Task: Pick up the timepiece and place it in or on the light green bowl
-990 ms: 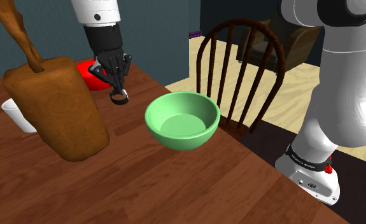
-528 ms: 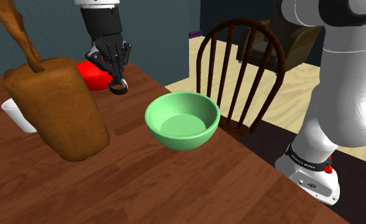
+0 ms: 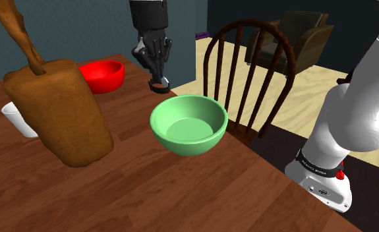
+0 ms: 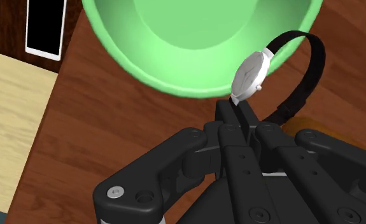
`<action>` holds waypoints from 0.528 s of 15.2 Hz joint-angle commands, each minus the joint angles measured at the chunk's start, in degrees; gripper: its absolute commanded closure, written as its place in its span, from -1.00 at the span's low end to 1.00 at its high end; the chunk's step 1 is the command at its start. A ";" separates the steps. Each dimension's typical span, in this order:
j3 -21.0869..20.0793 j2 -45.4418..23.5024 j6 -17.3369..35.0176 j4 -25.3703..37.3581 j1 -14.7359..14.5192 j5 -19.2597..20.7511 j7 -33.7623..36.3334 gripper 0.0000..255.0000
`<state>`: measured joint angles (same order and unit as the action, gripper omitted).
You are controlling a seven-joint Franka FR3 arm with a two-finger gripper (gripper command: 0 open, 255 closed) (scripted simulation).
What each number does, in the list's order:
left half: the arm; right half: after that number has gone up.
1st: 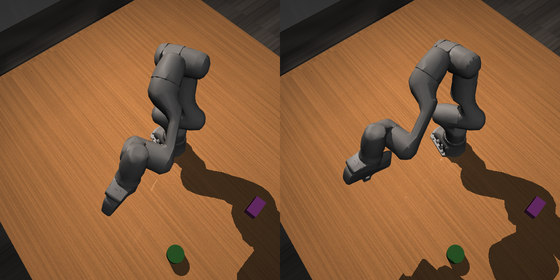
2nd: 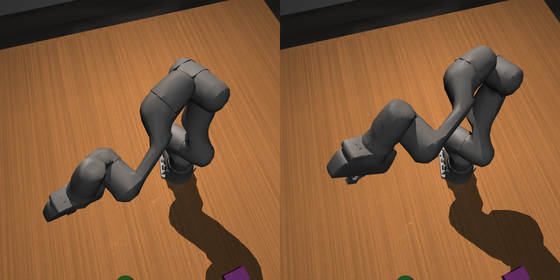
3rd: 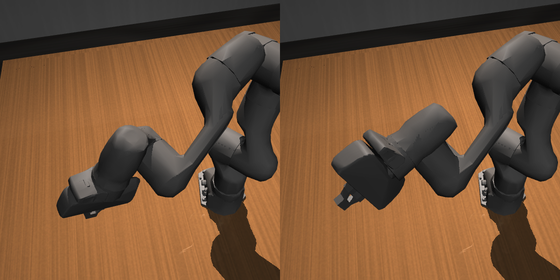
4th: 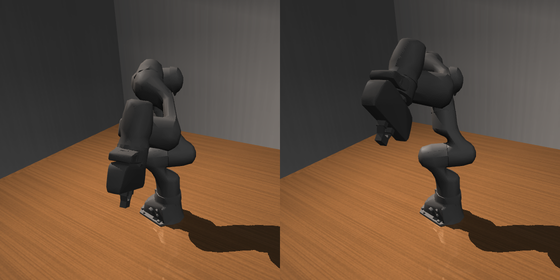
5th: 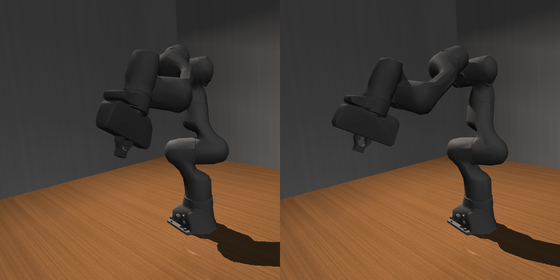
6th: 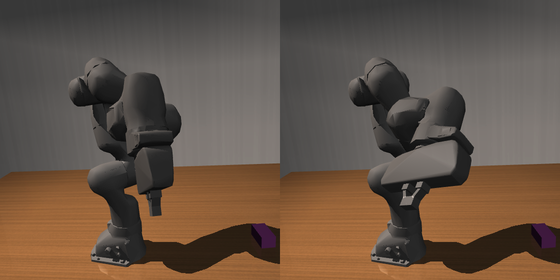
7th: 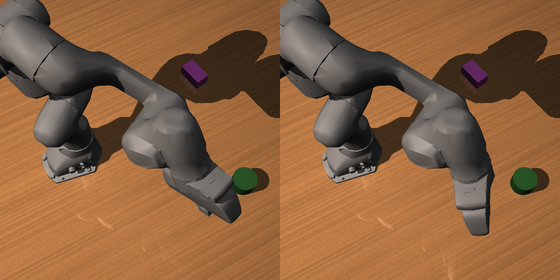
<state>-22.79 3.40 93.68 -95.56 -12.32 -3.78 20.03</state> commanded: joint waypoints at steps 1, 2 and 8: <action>0.91 5.22 -0.10 -4.84 0.56 -1.97 -1.72 1.00; 1.46 7.71 -0.19 -7.15 0.68 -2.80 -2.56 1.00; 2.81 13.86 2.37 -15.74 0.54 -4.67 -4.70 1.00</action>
<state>-20.04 17.03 95.30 -110.32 -11.77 -8.36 15.52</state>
